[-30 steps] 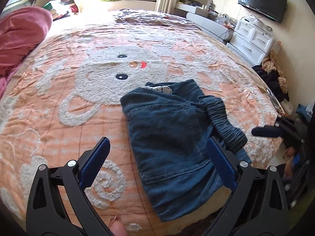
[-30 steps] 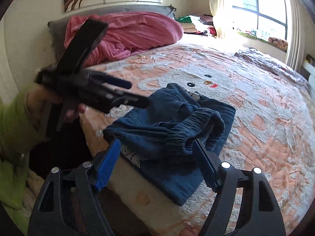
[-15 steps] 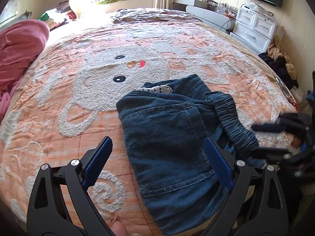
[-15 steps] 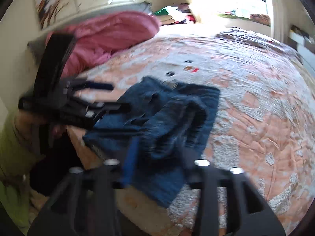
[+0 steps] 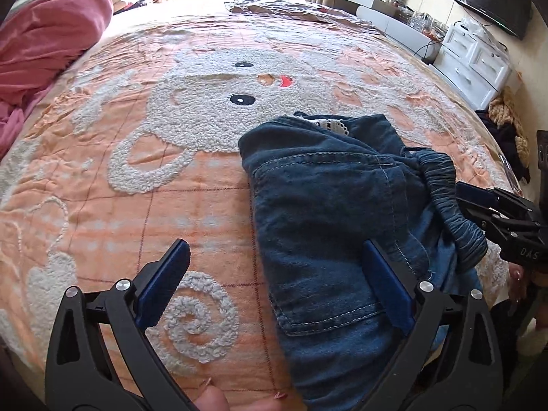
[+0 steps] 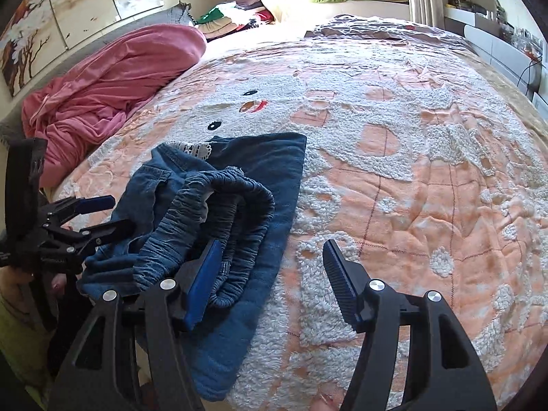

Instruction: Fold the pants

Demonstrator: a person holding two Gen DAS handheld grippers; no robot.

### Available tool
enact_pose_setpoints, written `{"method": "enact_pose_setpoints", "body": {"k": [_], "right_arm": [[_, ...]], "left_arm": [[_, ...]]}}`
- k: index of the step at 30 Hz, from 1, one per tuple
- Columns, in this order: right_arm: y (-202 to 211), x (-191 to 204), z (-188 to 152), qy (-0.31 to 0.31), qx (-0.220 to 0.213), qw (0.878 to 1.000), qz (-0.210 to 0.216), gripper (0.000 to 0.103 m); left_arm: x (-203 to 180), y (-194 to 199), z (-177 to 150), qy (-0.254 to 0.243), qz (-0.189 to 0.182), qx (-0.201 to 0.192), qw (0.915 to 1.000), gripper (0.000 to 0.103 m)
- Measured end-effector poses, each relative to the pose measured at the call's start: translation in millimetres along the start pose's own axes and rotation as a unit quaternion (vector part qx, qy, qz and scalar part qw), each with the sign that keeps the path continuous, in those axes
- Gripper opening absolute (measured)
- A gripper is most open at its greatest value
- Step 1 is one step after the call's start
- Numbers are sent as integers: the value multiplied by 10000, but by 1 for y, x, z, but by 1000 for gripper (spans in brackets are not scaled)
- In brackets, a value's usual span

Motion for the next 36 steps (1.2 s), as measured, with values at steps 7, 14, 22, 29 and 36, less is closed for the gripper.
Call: {"method": "enact_pose_setpoints", "body": {"k": [7,14,22,29,36], "right_arm": [[-3,-6,-2,-109,32,9999,-95,70],[-7,-9,-4,-120,77,9997,-181,70],[-2,-10,-5,-186,30,9997,-183,74],[-16,-19,7,-332,105,9994,-25,74],[-50,-27,21,-398,268,9976,491,68]], "left_arm": [[2,9,0,75,104,-120,9998,93],[6,21,3,221,179,-266,9992,93],[5,25,3,181,266,-280,9991,93],[13,5,-5,297,323,27,9990,93],[20,-9,-10,520,-32,163,9985,93]]}}
Point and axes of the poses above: each gripper's, at about its wrist camera, not at the fingertips, and y roughly against the way its jaws point, x to its left, z to its top, the point moved 6 cm from there along -y, roughly the way its jaws point, and after that the axes turned 10 degrees about y, right-handed, at the moved point
